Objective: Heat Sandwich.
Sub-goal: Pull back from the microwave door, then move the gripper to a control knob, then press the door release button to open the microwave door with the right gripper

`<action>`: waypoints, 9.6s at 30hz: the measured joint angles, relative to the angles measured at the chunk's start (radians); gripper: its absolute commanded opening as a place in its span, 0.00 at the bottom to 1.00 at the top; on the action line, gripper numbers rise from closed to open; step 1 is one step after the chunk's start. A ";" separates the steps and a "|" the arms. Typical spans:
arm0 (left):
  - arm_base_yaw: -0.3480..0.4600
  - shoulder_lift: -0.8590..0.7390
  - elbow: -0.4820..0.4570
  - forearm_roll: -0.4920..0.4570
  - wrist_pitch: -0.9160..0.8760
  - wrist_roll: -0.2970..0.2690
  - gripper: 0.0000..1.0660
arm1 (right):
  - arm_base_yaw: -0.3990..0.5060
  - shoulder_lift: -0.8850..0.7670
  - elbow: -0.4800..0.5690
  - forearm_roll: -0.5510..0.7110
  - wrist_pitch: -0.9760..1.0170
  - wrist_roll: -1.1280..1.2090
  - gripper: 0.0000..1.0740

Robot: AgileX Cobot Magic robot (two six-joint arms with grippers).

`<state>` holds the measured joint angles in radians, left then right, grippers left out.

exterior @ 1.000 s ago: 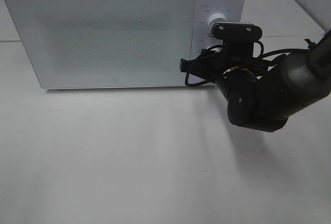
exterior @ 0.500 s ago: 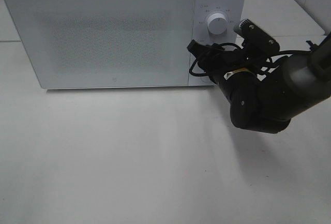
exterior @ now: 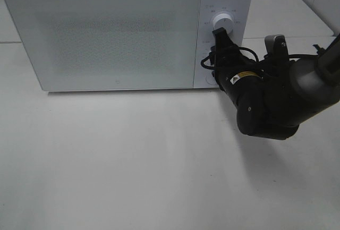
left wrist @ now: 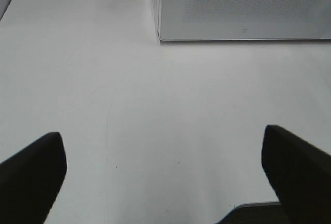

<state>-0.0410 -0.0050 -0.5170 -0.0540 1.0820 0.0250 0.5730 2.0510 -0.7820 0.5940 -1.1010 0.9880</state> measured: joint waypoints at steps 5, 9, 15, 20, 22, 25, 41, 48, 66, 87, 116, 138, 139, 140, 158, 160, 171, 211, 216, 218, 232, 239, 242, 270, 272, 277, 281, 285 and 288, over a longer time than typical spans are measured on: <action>0.000 0.000 0.000 0.000 0.000 0.000 0.91 | 0.001 0.006 0.001 -0.003 -0.017 0.133 0.04; 0.000 0.000 0.000 0.000 0.000 0.000 0.91 | 0.001 0.014 0.001 -0.003 -0.030 0.256 0.05; 0.000 0.000 0.000 0.000 0.000 0.000 0.91 | 0.001 0.029 0.001 -0.003 -0.054 0.389 0.05; 0.000 0.000 0.000 0.000 0.000 0.000 0.91 | 0.002 0.036 -0.002 -0.004 -0.063 0.401 0.06; 0.000 0.000 0.000 0.000 0.000 0.000 0.91 | 0.002 0.036 -0.002 -0.004 -0.063 0.401 0.06; 0.000 0.000 0.000 0.000 0.000 0.000 0.91 | 0.002 0.036 -0.003 -0.004 -0.063 0.401 0.08; 0.000 0.000 0.000 0.000 0.000 0.000 0.91 | 0.004 0.036 -0.005 0.011 -0.063 0.372 0.39; 0.000 0.000 0.000 0.000 0.000 0.000 0.91 | 0.006 -0.001 0.007 0.025 -0.047 0.286 0.68; 0.000 0.000 0.000 0.000 0.000 0.000 0.91 | 0.002 -0.218 0.187 -0.069 0.195 -0.004 0.70; 0.000 0.000 0.000 0.000 0.000 0.000 0.91 | -0.059 -0.578 0.156 -0.190 1.075 -0.875 0.70; 0.000 0.000 0.000 0.000 0.000 0.000 0.91 | -0.079 -1.122 -0.038 -0.669 2.064 -0.834 0.70; 0.000 0.000 0.000 0.000 0.000 0.000 0.91 | -0.267 -1.597 -0.038 -0.720 2.288 -0.825 0.71; 0.000 0.000 0.000 0.000 0.000 0.000 0.91 | -0.267 -1.597 -0.038 -0.720 2.288 -0.825 0.71; 0.000 0.000 0.000 0.000 0.000 0.000 0.91 | -0.298 -1.617 -0.038 -0.721 2.290 -0.833 0.71; 0.000 0.000 0.000 0.000 0.000 0.000 0.91 | -0.607 -1.992 0.158 -0.704 2.299 -0.883 0.71; 0.000 0.000 0.000 0.000 0.000 0.000 0.91 | -0.614 -2.034 0.207 -0.688 2.265 -0.885 0.71; 0.000 0.000 0.000 0.000 0.000 0.000 0.91 | -0.615 -2.054 0.284 -0.654 2.120 -0.892 0.71; 0.000 -0.001 0.000 0.000 0.000 0.000 0.91 | -0.615 -1.660 0.225 -0.652 1.690 -0.914 0.71; 0.000 -0.001 0.000 0.000 0.000 0.000 0.91 | -0.615 -1.551 0.225 -0.651 1.551 -0.914 0.71; 0.000 -0.001 0.000 0.000 0.000 0.000 0.91 | -0.615 -1.487 0.225 -0.649 1.461 -0.913 0.71; 0.000 -0.001 0.000 0.000 0.000 0.000 0.91 | -0.615 -1.201 0.263 -0.700 1.020 -0.913 0.71; 0.000 -0.001 0.000 0.000 0.000 0.000 0.91 | -0.615 -1.112 0.371 -0.690 0.758 -0.917 0.71; 0.000 -0.001 0.000 0.000 0.000 0.000 0.91 | -0.615 -1.048 0.438 -0.640 0.622 -0.936 0.71; 0.000 -0.001 0.000 0.000 0.000 0.000 0.91 | -0.011 -0.541 0.491 -0.042 0.047 -1.259 0.71; 0.000 -0.001 0.000 0.000 0.000 0.000 0.91 | 0.033 -0.513 0.491 -0.004 0.027 -1.259 0.71; 0.000 -0.001 0.000 0.000 0.000 0.000 0.91 | 0.142 -0.443 0.477 0.077 0.000 -1.259 0.71; 0.000 -0.001 0.000 0.000 0.000 0.000 0.91 | 0.217 -0.389 0.451 0.133 -0.018 -1.259 0.71; 0.000 -0.001 0.000 0.000 0.000 0.000 0.91 | 0.289 -0.337 0.416 0.219 -0.032 -1.260 0.71; 0.000 -0.001 0.000 0.000 0.000 0.000 0.91 | 0.307 -0.326 0.404 0.246 -0.038 -1.260 0.71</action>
<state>-0.0410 -0.0060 -0.5170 -0.0540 1.0820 0.0250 0.8800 1.7250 -0.3780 0.8400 -1.1390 -0.2720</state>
